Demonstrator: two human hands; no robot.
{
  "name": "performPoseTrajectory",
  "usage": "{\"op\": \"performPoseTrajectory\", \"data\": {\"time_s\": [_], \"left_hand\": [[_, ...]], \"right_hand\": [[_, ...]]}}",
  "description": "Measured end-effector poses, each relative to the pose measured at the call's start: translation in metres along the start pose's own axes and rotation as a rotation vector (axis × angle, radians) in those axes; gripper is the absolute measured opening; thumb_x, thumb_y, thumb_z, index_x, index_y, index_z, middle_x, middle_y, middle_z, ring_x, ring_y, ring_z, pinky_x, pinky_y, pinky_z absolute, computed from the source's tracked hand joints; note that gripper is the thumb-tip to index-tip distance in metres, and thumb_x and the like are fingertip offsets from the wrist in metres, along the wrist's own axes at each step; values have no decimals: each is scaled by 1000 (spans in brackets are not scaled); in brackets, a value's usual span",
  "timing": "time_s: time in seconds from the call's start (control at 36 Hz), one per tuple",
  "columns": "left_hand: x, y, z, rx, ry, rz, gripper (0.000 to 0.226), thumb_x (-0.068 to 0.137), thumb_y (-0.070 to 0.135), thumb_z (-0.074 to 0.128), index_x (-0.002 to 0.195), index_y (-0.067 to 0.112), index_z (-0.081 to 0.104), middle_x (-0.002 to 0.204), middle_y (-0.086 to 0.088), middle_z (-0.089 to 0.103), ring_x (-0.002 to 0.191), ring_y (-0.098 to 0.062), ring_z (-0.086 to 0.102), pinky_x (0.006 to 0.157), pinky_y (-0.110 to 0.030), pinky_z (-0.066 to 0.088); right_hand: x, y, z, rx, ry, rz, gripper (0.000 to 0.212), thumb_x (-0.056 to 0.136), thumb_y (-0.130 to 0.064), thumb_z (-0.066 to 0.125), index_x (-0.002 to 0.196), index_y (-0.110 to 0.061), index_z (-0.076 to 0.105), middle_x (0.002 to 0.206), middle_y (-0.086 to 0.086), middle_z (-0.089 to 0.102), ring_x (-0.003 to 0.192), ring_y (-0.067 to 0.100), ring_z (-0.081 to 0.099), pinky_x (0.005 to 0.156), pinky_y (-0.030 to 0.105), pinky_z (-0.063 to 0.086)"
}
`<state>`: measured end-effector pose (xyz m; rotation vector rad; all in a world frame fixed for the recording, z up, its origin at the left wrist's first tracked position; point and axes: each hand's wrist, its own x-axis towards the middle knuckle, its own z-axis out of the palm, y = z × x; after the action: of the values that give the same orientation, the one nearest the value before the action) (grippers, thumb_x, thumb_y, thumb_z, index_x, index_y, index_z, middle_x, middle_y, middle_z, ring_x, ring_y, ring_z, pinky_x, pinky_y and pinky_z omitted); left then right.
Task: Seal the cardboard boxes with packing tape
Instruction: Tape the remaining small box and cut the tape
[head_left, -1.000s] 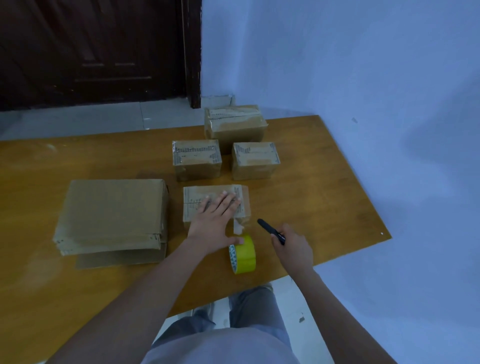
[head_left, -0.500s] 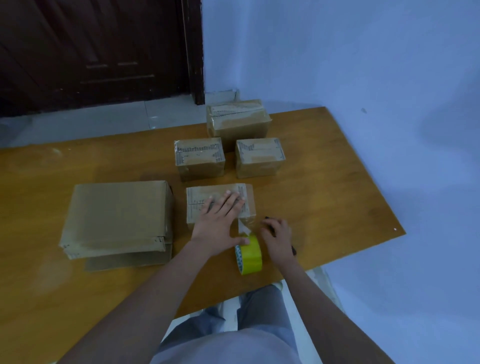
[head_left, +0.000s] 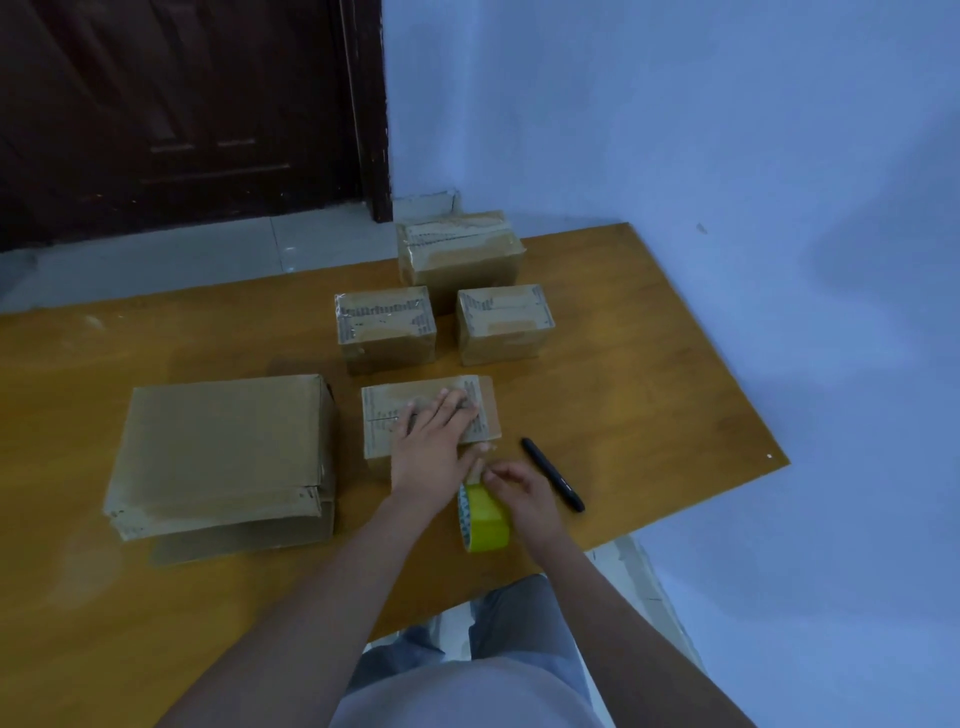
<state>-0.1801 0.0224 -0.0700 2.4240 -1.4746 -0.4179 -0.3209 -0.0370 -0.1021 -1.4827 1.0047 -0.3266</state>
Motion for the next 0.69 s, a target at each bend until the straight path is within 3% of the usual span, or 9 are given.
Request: {"op": "performPoseTrajectory", "data": {"time_s": [0.17, 0.25, 0.33, 0.44, 0.53, 0.61, 0.69], "left_hand": [[5, -3, 5, 77, 44, 16, 52, 98, 51, 37, 146, 30, 34, 157, 9, 23, 146, -12, 13, 117, -40, 4], [8, -6, 9, 99, 108, 54, 50, 92, 46, 54, 137, 23, 51, 148, 3, 43, 140, -18, 34, 113, -46, 20], [8, -13, 12, 165, 164, 123, 51, 76, 40, 77, 120, 17, 65, 129, -3, 62, 123, -22, 55, 99, -52, 44], [3, -22, 10, 182, 174, 200, 56, 70, 38, 82, 119, 16, 65, 127, -4, 62, 121, -23, 56, 98, -53, 45], [0, -23, 6, 110, 176, 211, 47, 80, 44, 58, 118, 18, 64, 127, 0, 60, 123, -22, 53, 105, -49, 35], [5, -9, -10, -8, 148, 126, 58, 85, 53, 28, 117, 19, 62, 123, 3, 59, 119, -19, 51, 103, -39, 30], [22, 6, -15, 53, 94, 35, 46, 93, 53, 37, 121, 18, 50, 122, 1, 50, 118, -19, 43, 99, -34, 31]], "right_hand": [[-4, -3, -3, -62, -18, 3, 12, 85, -11, 68, 80, -22, 70, 102, 11, 66, 98, 18, 61, 88, 26, 47], [-7, -4, -8, -63, 16, 7, 5, 84, -10, 68, 88, -11, 72, 102, 5, 66, 96, 8, 60, 83, 11, 44], [-8, -7, -15, -43, 79, -28, 10, 86, -11, 67, 85, -20, 72, 97, -7, 67, 96, 3, 60, 86, 19, 46], [-7, -7, -25, -42, 137, -20, 19, 85, -11, 67, 79, -29, 70, 93, -13, 66, 96, 3, 59, 85, 20, 45], [-7, -5, -30, -21, 176, 3, 12, 85, -12, 68, 83, -23, 70, 97, -3, 67, 96, 9, 61, 84, 24, 46], [-8, -4, -29, -12, 188, 6, 16, 85, -12, 68, 81, -27, 68, 98, -2, 66, 93, 6, 60, 78, 19, 44], [-7, 0, -25, -11, 193, -1, 20, 84, -9, 69, 77, -28, 68, 95, 0, 67, 91, 10, 62, 77, 19, 44]]}}
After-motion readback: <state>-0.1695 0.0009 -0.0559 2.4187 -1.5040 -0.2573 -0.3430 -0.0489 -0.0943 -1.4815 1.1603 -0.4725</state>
